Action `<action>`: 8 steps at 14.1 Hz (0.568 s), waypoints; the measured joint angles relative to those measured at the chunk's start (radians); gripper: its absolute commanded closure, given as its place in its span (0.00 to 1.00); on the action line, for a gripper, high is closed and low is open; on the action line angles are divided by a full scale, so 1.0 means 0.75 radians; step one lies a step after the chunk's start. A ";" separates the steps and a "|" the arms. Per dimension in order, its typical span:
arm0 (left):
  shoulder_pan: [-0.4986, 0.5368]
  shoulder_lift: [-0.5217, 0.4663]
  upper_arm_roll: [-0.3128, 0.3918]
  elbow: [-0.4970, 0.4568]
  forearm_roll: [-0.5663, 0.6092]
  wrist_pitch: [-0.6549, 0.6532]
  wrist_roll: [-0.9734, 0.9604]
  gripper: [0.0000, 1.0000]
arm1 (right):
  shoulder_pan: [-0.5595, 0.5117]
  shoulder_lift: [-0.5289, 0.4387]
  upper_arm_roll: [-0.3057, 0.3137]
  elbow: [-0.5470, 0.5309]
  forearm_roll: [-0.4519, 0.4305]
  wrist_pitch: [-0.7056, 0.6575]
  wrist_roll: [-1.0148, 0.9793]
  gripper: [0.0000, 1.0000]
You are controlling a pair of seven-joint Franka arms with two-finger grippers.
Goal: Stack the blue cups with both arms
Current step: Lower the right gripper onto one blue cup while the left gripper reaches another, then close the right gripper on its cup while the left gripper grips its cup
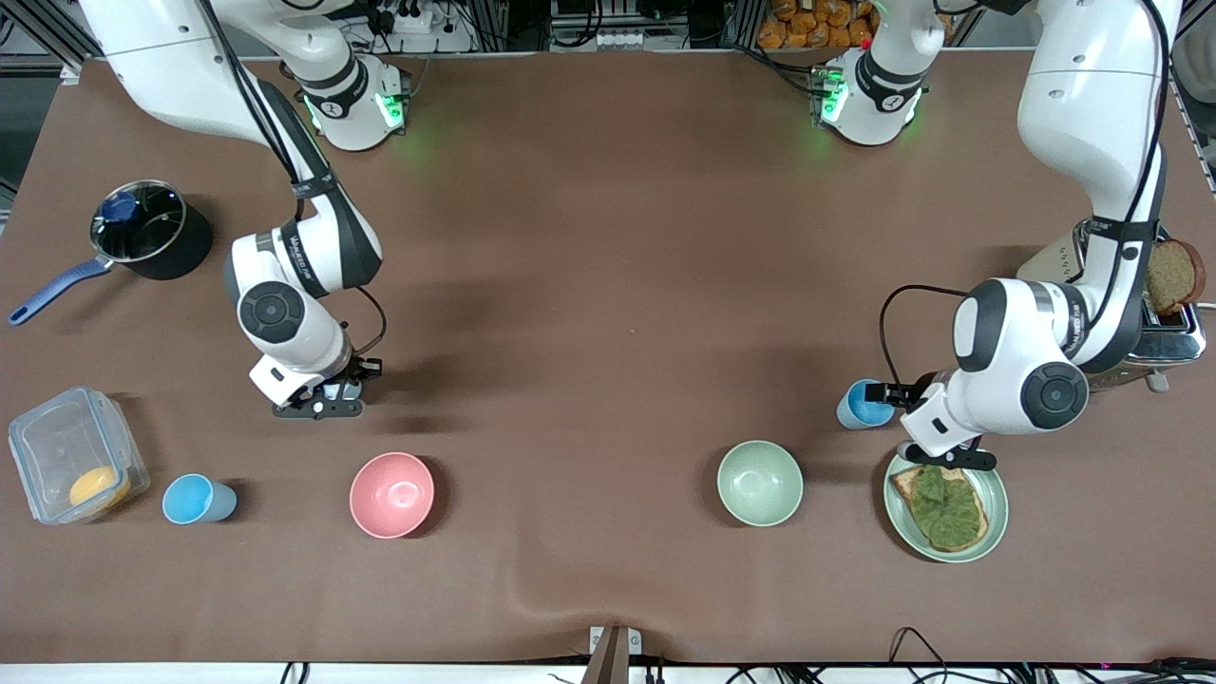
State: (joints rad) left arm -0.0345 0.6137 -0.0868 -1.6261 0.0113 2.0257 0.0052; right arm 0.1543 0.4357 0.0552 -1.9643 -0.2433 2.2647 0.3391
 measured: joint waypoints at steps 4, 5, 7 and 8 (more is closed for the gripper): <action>-0.002 0.032 -0.001 0.000 -0.021 0.039 -0.002 0.00 | 0.047 -0.006 0.023 0.219 0.018 -0.315 0.008 1.00; -0.006 0.037 -0.001 0.000 -0.022 0.048 -0.011 0.00 | 0.076 -0.007 0.027 0.259 0.059 -0.359 0.020 1.00; -0.018 0.045 -0.002 0.000 -0.023 0.076 -0.054 0.36 | 0.158 -0.007 0.032 0.302 0.168 -0.391 0.125 1.00; -0.023 0.048 -0.002 0.001 -0.024 0.085 -0.064 0.72 | 0.214 -0.007 0.034 0.313 0.199 -0.391 0.200 1.00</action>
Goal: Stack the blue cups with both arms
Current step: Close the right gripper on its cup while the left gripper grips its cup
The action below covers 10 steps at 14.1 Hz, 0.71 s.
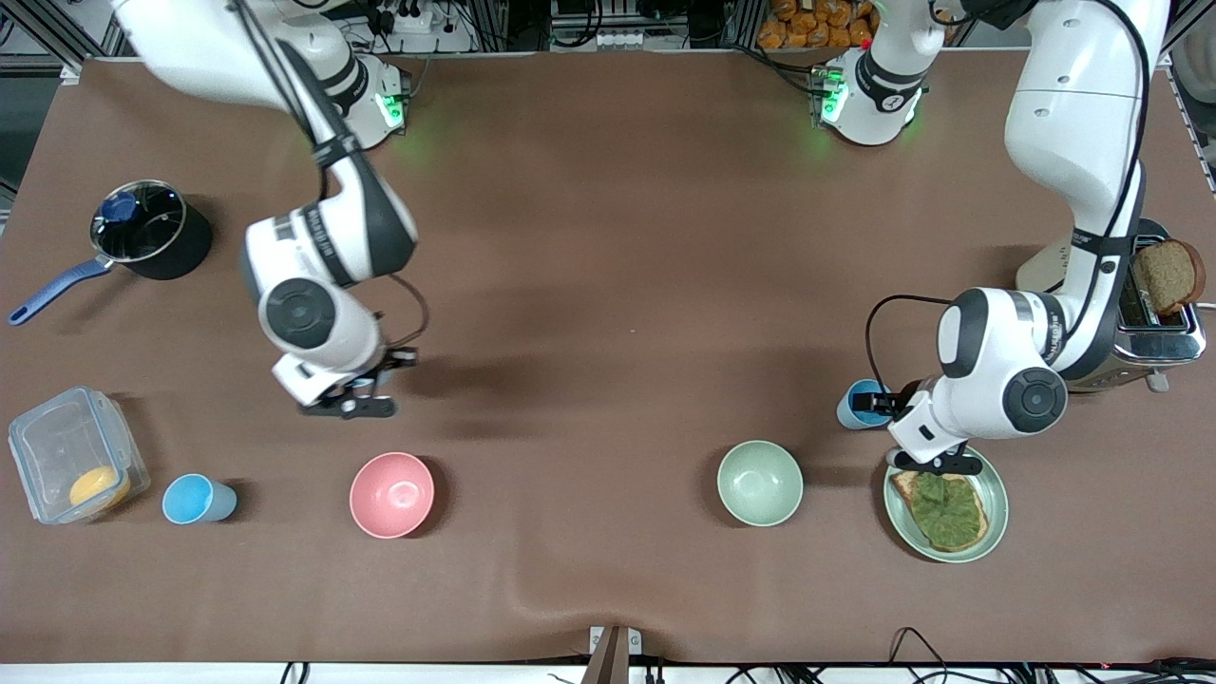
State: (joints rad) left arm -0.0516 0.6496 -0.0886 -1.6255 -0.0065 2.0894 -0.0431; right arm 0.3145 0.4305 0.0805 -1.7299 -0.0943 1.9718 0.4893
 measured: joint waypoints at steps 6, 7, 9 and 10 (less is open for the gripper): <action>-0.003 0.002 0.000 0.002 -0.006 0.007 -0.004 1.00 | 0.351 0.120 0.003 0.151 0.027 0.008 0.609 1.00; -0.003 0.002 0.000 0.002 -0.006 0.007 -0.004 1.00 | 0.398 0.150 0.004 0.177 0.027 0.011 0.698 1.00; -0.002 0.002 0.001 0.003 -0.006 0.008 -0.004 1.00 | 0.475 0.198 0.003 0.204 0.039 0.056 0.840 1.00; -0.001 0.002 0.001 0.003 -0.007 0.008 -0.005 1.00 | 0.503 0.216 0.003 0.208 0.075 0.104 0.899 1.00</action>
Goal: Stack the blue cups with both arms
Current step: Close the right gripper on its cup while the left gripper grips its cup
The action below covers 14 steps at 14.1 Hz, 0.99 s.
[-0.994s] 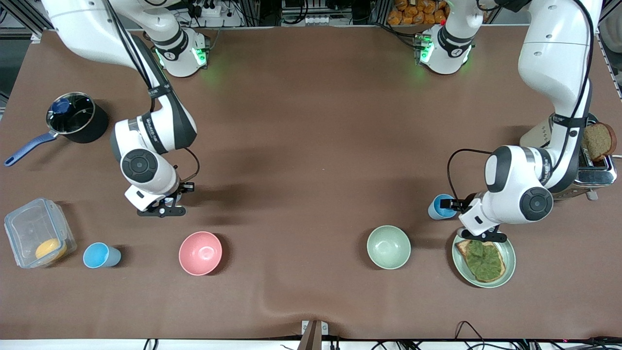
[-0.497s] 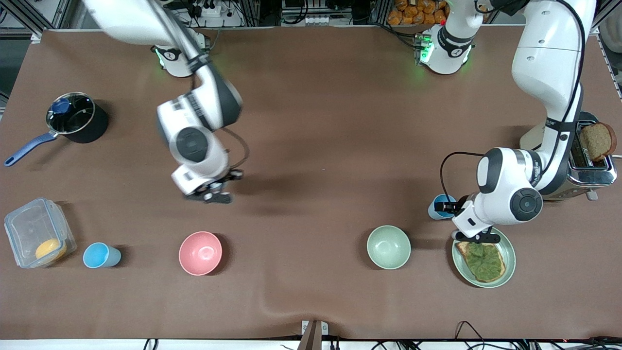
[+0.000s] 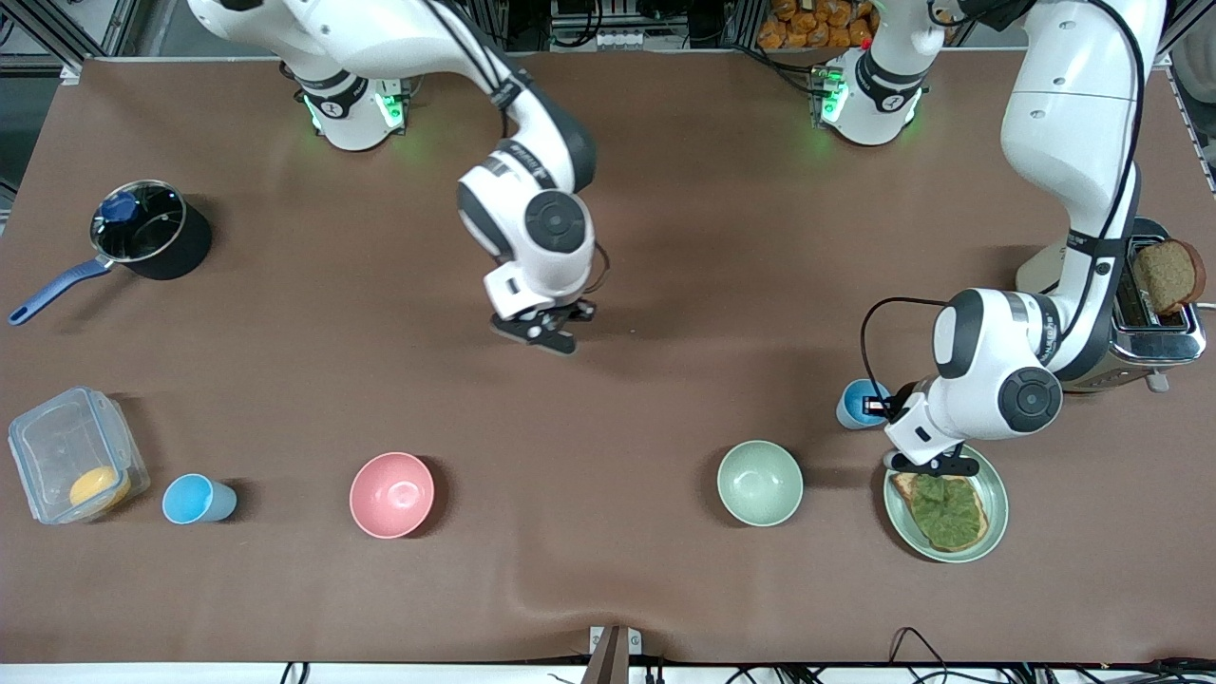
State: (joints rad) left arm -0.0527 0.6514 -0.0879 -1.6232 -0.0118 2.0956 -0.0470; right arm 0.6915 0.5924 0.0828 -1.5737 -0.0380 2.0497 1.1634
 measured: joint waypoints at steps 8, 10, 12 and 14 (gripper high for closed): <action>0.011 -0.064 0.001 0.008 -0.057 -0.012 -0.055 1.00 | 0.083 0.090 -0.001 0.013 0.101 0.155 0.082 1.00; 0.010 -0.128 -0.005 0.004 -0.153 -0.022 -0.088 1.00 | 0.092 0.108 -0.001 0.013 0.101 0.178 0.083 0.00; 0.010 -0.201 -0.008 -0.027 -0.198 -0.026 -0.106 1.00 | 0.093 0.112 -0.003 0.017 0.101 0.182 0.084 0.00; 0.009 -0.279 -0.012 -0.112 -0.212 -0.005 -0.119 1.00 | 0.093 0.110 -0.010 0.051 0.100 0.176 0.083 0.00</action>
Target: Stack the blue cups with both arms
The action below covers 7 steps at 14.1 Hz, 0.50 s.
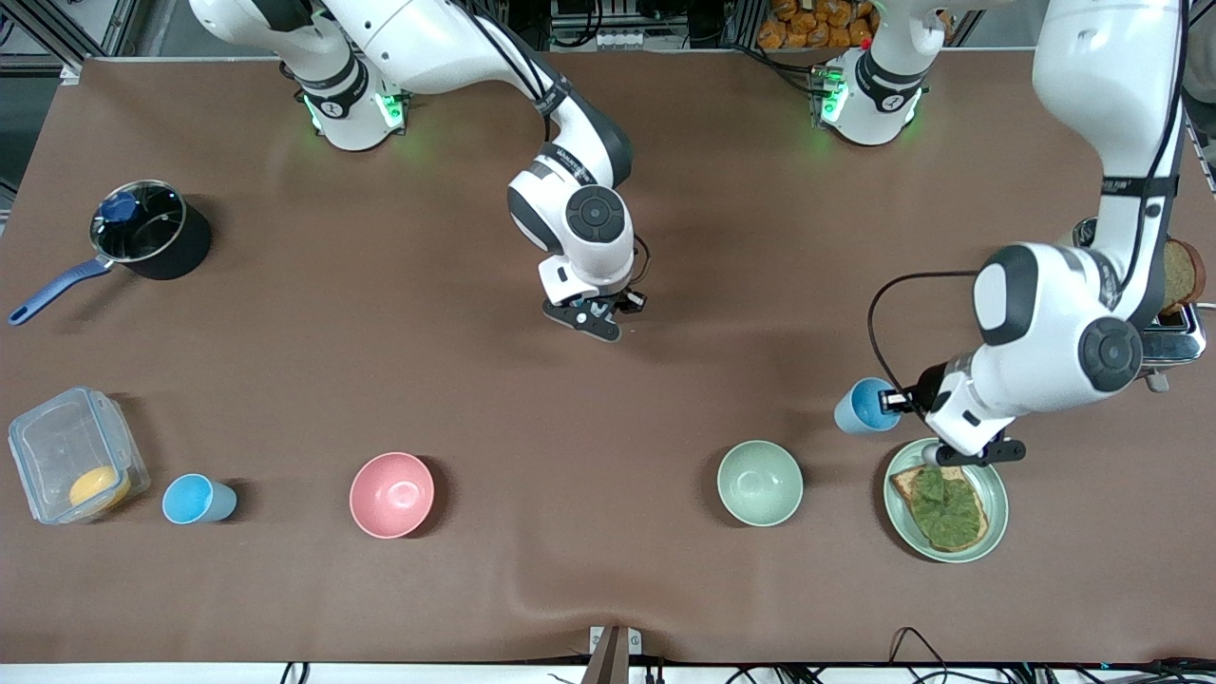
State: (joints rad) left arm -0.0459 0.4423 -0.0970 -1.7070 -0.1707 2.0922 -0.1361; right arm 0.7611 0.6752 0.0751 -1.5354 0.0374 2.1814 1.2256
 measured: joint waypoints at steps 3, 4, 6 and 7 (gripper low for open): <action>-0.002 -0.115 -0.038 -0.154 -0.037 0.066 -0.026 1.00 | -0.022 -0.030 -0.024 0.132 0.000 -0.181 -0.023 0.00; -0.003 -0.139 -0.066 -0.180 -0.038 0.073 -0.071 1.00 | -0.046 -0.055 -0.030 0.182 0.000 -0.260 -0.055 0.00; -0.009 -0.158 -0.140 -0.205 -0.038 0.078 -0.151 1.00 | -0.138 -0.130 -0.036 0.248 0.001 -0.402 -0.194 0.00; -0.022 -0.158 -0.176 -0.213 -0.038 0.081 -0.195 1.00 | -0.205 -0.178 -0.038 0.263 0.001 -0.468 -0.309 0.00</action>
State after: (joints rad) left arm -0.0627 0.3235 -0.2290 -1.8665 -0.1995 2.1527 -0.2823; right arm 0.6071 0.5418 0.0464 -1.3384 0.0383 1.8305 0.9936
